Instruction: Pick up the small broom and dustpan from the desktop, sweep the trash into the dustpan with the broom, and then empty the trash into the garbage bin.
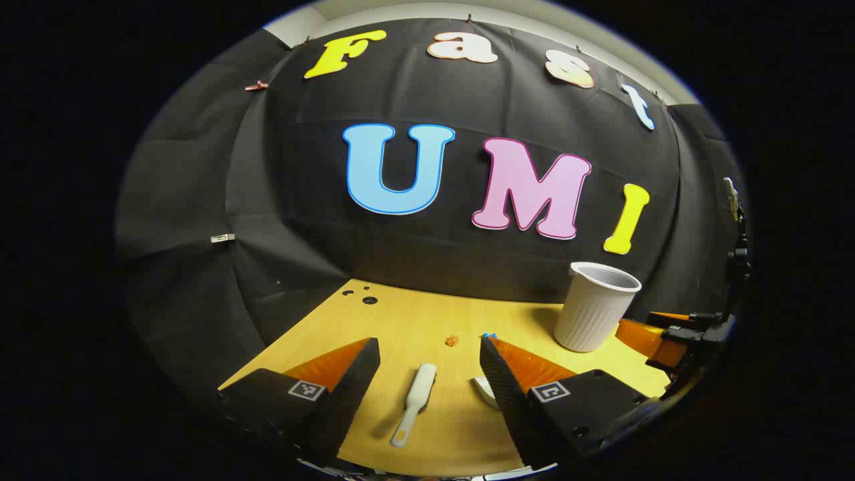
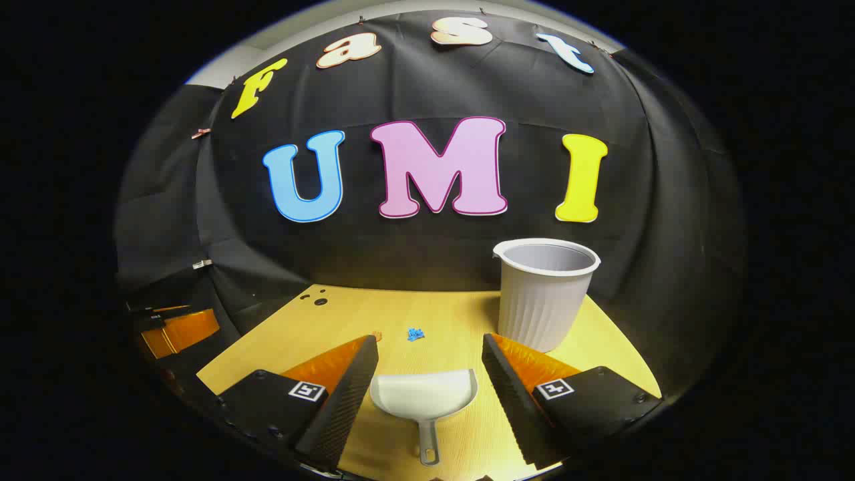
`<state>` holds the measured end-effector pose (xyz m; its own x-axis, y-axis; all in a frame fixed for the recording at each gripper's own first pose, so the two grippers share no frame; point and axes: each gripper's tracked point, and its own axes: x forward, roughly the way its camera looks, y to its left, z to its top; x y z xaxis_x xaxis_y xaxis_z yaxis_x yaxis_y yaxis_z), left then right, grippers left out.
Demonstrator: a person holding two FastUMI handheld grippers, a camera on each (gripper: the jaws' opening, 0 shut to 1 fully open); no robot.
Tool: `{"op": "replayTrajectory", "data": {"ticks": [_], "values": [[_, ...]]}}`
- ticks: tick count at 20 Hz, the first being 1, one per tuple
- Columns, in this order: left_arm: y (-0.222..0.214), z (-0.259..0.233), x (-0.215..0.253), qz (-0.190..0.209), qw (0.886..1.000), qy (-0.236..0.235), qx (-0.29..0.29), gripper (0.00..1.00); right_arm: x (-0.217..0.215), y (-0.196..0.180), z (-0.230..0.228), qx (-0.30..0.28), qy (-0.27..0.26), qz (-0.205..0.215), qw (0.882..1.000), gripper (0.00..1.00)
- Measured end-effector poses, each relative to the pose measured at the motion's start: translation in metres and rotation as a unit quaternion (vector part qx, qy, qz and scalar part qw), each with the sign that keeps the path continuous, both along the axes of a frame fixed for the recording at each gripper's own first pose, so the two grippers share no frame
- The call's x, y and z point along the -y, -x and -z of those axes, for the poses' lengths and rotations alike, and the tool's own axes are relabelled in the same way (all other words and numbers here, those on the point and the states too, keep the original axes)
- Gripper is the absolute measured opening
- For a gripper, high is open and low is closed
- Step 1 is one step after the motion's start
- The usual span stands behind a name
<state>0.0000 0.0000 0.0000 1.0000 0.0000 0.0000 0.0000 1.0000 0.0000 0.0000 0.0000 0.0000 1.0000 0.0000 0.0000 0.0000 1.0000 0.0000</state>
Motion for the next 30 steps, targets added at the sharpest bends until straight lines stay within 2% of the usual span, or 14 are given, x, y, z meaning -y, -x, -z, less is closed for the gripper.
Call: {"op": "replayTrajectory", "data": {"ticks": [4,14,18,20,27,30], "values": [[-0.002,0.005,-0.007,0.016,1.000,-0.007,-0.004,0.96,-0.010,0.010,0.009,-0.015,-0.005,0.004,1.000,0.99],[-0.004,0.032,-0.025,0.022,0.999,0.009,-0.032,0.96,-0.037,0.032,0.030,-0.049,0.034,-0.034,0.998,0.99],[-0.015,0.057,-0.034,0.016,0.997,0.000,-0.080,0.95,-0.029,0.038,0.039,-0.065,0.030,-0.032,0.997,0.99],[-0.020,0.077,-0.038,0.006,0.993,0.000,-0.121,0.95,-0.023,0.038,0.043,-0.071,0.029,-0.027,0.997,0.99],[-0.052,0.140,-0.033,0.021,0.972,-0.007,-0.236,0.95,-0.011,0.034,0.064,-0.103,0.025,-0.022,0.994,0.99],[-0.063,0.177,-0.036,0.025,0.952,-0.023,-0.303,0.95,-0.010,0.030,0.077,-0.122,0.029,-0.028,0.992,0.99]]}}
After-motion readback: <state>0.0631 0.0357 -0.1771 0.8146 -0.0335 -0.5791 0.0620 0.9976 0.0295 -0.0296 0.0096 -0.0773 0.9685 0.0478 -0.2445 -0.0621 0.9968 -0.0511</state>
